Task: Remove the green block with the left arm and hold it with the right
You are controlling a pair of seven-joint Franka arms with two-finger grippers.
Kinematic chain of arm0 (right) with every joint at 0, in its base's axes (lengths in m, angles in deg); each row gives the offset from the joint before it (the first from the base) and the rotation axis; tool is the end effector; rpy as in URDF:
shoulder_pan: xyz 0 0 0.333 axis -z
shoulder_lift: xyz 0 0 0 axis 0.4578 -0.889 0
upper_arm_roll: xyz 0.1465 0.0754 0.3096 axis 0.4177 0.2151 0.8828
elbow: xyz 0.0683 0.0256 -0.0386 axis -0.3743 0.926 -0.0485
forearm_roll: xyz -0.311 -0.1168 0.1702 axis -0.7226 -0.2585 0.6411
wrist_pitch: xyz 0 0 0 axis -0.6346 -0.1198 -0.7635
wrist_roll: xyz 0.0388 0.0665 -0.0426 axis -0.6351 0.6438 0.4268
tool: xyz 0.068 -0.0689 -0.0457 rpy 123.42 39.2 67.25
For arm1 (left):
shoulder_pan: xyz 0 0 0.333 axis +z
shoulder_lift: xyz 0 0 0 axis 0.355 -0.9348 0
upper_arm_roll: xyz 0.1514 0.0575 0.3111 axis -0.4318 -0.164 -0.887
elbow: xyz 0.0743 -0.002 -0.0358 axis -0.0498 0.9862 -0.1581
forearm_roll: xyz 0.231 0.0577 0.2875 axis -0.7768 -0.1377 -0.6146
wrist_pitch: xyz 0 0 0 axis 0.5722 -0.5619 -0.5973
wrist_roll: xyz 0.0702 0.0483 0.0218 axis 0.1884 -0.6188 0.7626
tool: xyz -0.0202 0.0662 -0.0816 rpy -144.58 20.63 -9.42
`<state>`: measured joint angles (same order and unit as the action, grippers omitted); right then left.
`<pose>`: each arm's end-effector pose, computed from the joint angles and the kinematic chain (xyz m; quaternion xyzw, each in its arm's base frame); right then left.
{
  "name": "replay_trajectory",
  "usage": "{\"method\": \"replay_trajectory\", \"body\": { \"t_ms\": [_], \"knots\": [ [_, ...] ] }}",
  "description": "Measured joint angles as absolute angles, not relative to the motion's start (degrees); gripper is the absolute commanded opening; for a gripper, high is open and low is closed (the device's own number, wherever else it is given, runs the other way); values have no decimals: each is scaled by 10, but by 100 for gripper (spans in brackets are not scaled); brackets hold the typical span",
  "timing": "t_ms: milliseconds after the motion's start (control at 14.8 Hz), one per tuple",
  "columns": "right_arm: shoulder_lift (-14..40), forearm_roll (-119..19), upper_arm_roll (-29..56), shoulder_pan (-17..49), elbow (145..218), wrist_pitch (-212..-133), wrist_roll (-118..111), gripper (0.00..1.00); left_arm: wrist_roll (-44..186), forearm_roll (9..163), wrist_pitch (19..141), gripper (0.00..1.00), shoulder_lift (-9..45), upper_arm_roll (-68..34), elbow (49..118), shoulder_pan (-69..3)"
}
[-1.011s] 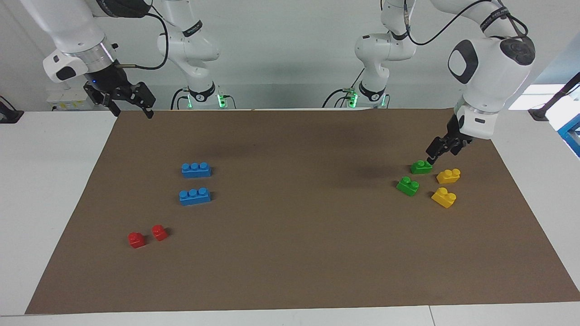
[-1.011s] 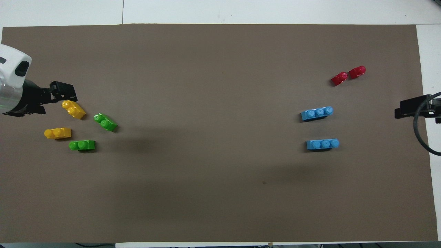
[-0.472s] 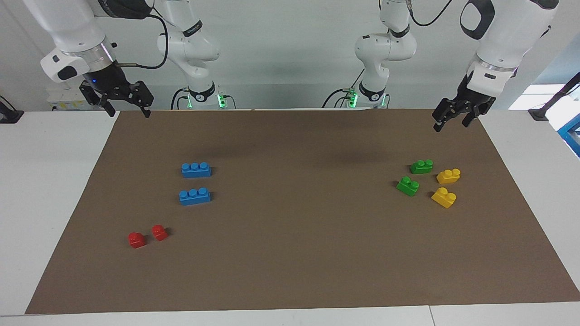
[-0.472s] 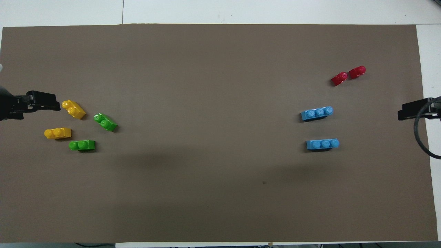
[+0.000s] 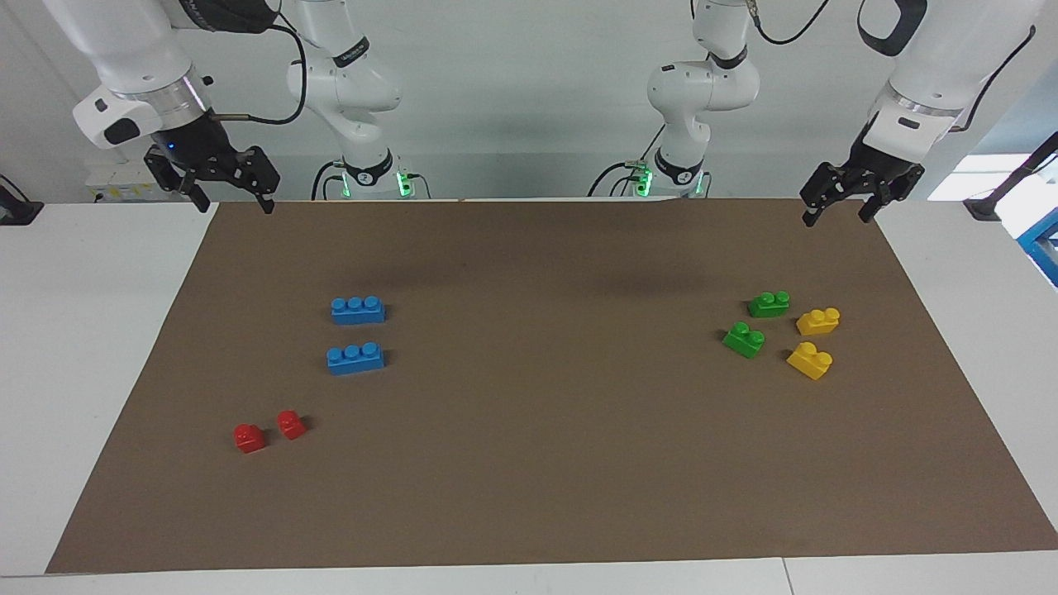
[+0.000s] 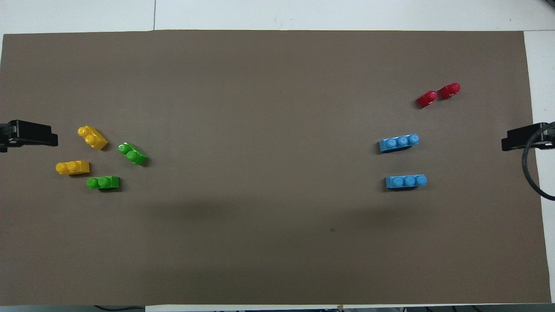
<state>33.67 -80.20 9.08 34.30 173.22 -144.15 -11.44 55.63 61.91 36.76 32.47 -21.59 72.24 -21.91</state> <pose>0.4963 -0.0315 0.6665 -0.9995 0.0299 0.0086 0.0010 0.5111 0.0027 0.6509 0.9998 0.0051 0.0179 0.0110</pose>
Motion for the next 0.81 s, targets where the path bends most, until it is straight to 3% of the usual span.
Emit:
{"method": "replay_trajectory", "body": {
  "t_ms": [809],
  "knots": [
    [337, -803, 91, 343, 1732, -1441, -102, 100, 552, 599, 363, 100, 309, -207, 683, -219]
  ]
}}
